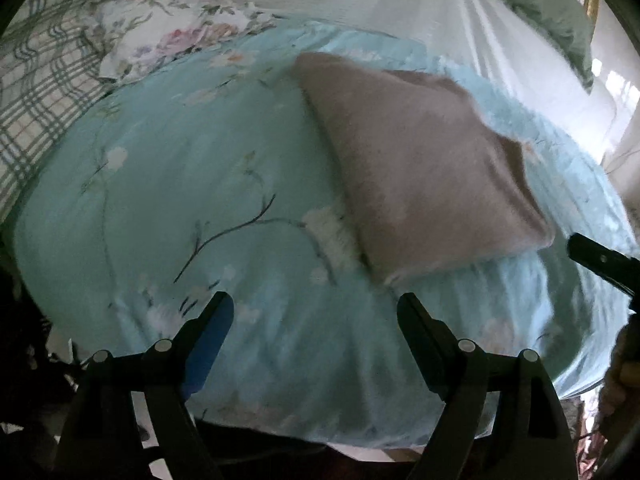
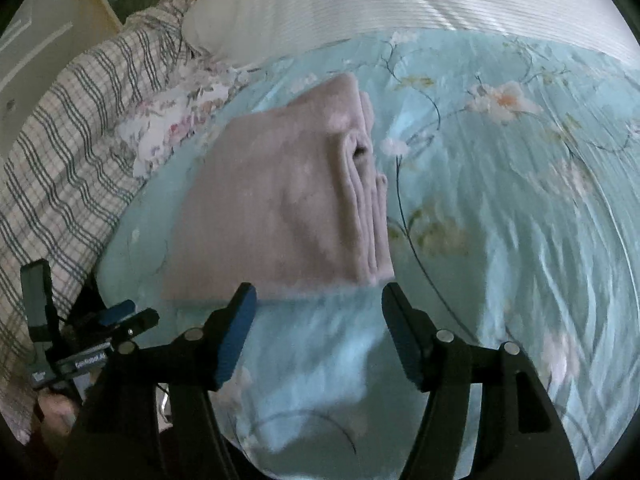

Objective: Fold small clothes

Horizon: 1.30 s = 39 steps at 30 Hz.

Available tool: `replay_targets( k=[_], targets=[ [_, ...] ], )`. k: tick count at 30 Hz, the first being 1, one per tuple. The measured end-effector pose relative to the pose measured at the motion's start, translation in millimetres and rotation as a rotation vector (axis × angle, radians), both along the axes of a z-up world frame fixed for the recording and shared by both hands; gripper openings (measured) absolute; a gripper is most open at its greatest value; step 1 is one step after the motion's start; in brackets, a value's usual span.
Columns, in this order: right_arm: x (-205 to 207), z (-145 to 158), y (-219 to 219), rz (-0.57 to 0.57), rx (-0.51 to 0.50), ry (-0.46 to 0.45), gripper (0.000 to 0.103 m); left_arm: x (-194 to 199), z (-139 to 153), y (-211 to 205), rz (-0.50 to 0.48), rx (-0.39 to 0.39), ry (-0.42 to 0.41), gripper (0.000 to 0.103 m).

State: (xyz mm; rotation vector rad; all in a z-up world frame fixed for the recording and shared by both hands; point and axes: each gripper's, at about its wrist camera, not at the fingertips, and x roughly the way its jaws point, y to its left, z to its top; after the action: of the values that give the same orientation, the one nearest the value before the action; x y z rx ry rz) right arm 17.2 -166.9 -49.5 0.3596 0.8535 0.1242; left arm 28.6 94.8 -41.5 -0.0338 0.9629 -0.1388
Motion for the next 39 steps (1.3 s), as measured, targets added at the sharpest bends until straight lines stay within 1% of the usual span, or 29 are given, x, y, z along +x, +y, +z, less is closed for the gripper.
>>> replay_targets(
  k=[4,6,8,10,13,14,15,16,17,18,19,21,23,25,30,35,39],
  targets=[
    [-9.9,-2.2,5.9,0.022,-0.046,0.005,0.068,-9.3,1.6,-0.2,0.014,0.027,-0.019,0.084],
    [-13.8,-4.4,9.6,0.033,-0.057,0.011,0.074,-12.8,3.8,-0.4,0.014,0.039,-0.034,0.084],
    [-15.8,-5.2,11.8,0.045,-0.075,0.015,0.076,-15.3,5.6,-3.9,-0.013,0.058,-0.027,0.084],
    [-17.9,-4.4,13.7,0.056,-0.094,0.015,0.078,-18.1,10.0,-11.6,-0.057,0.120,-0.035,0.084],
    [-21.6,4.7,14.9,0.068,-0.132,-0.001,0.080,-22.2,22.9,-16.1,-0.062,0.201,-0.087,0.084],
    [-23.1,10.0,14.7,0.070,-0.144,-0.014,0.082,-23.4,29.2,-17.4,-0.064,0.230,-0.106,0.085],
    [-24.9,16.5,14.4,0.075,-0.154,-0.028,0.089,-25.0,36.9,-18.6,-0.065,0.258,-0.127,0.087],
    [-26.5,23.9,13.2,0.084,-0.158,-0.043,0.092,-26.5,46.2,-18.8,-0.068,0.279,-0.153,0.088],
    [-28.0,31.9,11.3,0.095,-0.158,-0.058,0.098,-28.3,55.4,-18.5,-0.078,0.287,-0.178,0.089],
    [-29.1,38.1,10.5,0.102,-0.159,-0.071,0.102,-29.3,61.7,-17.9,-0.085,0.288,-0.192,0.094],
    [-30.5,44.2,9.5,0.107,-0.164,-0.083,0.103,-28.6,67.9,-16.5,-0.093,0.285,-0.202,0.100],
    [-31.9,51.9,10.4,0.112,-0.179,-0.092,0.103,-27.0,73.9,-16.2,-0.106,0.278,-0.215,0.102],
    [-31.9,52.6,11.4,0.118,-0.180,-0.092,0.103,-24.5,72.3,-19.2,-0.115,0.287,-0.211,0.102],
    [-29.7,46.6,11.4,0.124,-0.170,-0.076,0.103,-22.6,61.4,-21.3,-0.120,0.300,-0.180,0.102],
    [-23.9,26.2,16.2,0.139,-0.158,-0.028,0.103,-18.5,36.7,-20.1,-0.128,0.284,-0.107,0.102],
    [-15.6,14.8,20.1,0.165,-0.150,-0.007,0.103,-14.2,27.2,-24.6,-0.140,0.309,-0.093,0.102],
    [-8.4,12.1,26.5,0.196,-0.161,-0.002,0.103,-8.3,28.5,-27.7,-0.131,0.321,-0.095,0.102]
  ],
)
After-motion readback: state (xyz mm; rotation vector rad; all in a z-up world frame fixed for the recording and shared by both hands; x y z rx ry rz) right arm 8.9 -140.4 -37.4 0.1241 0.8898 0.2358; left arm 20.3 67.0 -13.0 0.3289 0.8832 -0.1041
